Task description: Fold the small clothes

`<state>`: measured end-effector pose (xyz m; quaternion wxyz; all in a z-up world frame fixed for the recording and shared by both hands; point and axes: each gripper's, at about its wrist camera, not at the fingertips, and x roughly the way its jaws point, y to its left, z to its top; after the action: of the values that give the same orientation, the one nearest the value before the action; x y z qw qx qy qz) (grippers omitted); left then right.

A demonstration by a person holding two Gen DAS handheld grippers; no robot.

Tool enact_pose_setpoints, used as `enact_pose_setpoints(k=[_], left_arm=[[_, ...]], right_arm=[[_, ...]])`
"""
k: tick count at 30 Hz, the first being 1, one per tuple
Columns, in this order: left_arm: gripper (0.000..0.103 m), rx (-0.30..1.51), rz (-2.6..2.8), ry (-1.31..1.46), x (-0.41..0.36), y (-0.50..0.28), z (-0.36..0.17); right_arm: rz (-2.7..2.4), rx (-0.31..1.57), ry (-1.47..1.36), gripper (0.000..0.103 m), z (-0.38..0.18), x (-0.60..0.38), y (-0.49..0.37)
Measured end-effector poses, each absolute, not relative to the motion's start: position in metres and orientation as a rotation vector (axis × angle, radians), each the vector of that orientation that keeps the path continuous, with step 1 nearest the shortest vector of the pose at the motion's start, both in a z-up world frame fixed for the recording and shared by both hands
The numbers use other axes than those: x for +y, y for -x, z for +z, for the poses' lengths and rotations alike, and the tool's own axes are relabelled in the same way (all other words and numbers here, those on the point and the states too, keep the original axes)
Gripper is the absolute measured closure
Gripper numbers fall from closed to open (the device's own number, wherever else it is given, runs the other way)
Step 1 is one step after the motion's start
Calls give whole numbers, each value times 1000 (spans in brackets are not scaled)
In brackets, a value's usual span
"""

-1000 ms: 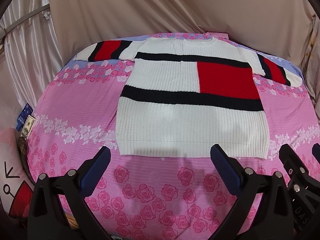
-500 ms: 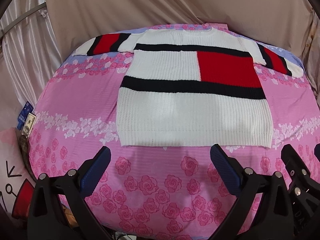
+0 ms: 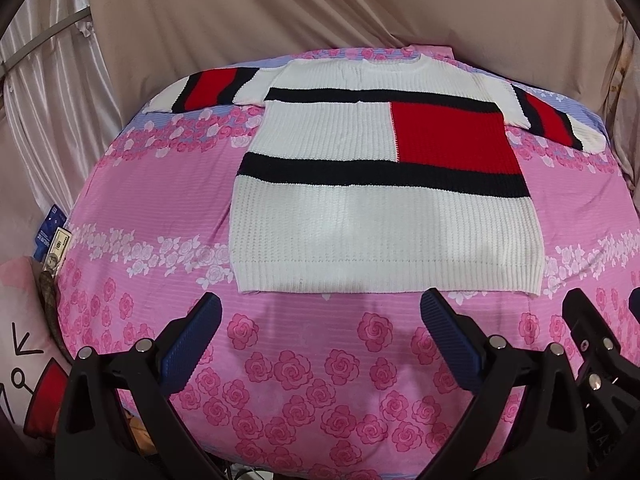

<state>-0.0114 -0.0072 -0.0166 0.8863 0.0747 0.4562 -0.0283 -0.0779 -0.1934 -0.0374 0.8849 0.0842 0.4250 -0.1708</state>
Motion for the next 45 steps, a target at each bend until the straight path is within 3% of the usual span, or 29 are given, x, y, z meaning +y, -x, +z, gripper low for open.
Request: enact_pose_setpoints(k=[29, 38, 45], left_arm=[[5, 993, -50, -156, -18, -6, -29], [5, 1070, 42, 144, 35, -38, -29], [5, 1059, -64, 153, 61, -113, -42]], right_arm=[[-294, 917, -216, 9, -53, -215, 58], [-221, 823, -361, 9, -50, -345, 10], [-372, 666, -564, 9, -60, -462, -62]])
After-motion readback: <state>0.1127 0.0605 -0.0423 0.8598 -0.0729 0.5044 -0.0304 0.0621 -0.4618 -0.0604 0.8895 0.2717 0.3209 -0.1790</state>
